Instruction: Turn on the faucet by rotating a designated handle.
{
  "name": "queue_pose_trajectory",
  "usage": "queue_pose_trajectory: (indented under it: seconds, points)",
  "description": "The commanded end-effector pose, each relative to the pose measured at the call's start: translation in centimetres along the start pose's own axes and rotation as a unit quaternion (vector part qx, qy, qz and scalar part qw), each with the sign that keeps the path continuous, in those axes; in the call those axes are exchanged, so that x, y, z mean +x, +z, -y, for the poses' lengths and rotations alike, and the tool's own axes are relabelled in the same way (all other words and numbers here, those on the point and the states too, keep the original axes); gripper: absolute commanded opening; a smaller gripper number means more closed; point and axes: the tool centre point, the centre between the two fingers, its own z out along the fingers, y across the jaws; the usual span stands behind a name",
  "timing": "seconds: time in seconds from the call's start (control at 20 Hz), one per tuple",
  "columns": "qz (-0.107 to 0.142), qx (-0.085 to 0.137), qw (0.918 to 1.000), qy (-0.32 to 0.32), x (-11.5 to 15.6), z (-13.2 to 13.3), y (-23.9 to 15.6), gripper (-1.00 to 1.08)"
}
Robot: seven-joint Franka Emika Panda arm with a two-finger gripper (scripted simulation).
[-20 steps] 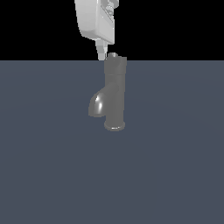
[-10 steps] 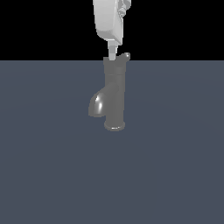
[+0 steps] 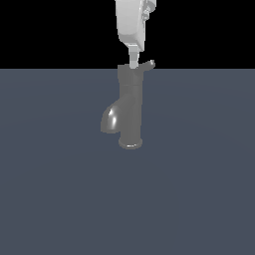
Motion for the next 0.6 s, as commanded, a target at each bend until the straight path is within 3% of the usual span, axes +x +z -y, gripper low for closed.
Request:
queue_pose_trajectory:
  seconds: [0.0, 0.55]
  points:
    - [0.0, 0.011, 0.9999, 0.013, 1.6, 1.9, 0.0, -1.0]
    - [-0.002, 0.014, 0.9995, 0.03, 4.5, 4.9, -0.2, -1.0]
